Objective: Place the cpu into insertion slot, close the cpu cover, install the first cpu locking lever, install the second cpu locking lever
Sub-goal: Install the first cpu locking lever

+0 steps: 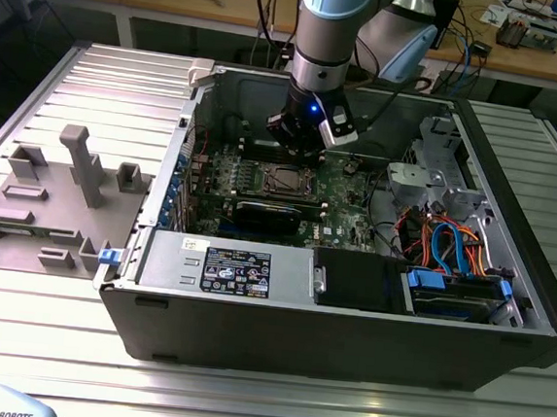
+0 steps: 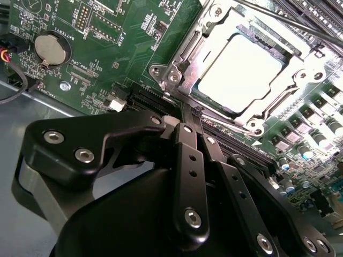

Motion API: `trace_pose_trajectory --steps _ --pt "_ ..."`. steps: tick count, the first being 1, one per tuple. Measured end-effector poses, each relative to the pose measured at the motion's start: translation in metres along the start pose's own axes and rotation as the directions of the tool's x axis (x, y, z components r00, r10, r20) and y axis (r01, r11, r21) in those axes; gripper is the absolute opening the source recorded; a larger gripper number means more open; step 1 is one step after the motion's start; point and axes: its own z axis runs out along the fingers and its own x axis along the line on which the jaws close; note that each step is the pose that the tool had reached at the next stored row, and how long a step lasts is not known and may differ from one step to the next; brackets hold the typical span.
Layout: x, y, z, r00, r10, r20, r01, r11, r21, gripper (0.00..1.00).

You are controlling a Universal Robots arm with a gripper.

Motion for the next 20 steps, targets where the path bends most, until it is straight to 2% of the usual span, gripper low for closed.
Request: trace_pose_trajectory --steps 16,19,20 --pt "-0.0004 0.0000 0.0000 0.9999 0.010 0.0012 -0.010 0.9999 0.0014 0.11" --pt "-0.0004 -0.0006 0.0022 0.9999 0.013 0.0008 -0.013 0.9998 0.0125 0.11" --pt "-0.0005 -0.0004 0.0035 0.9999 0.014 0.0017 -0.014 0.9998 0.0132 0.11"
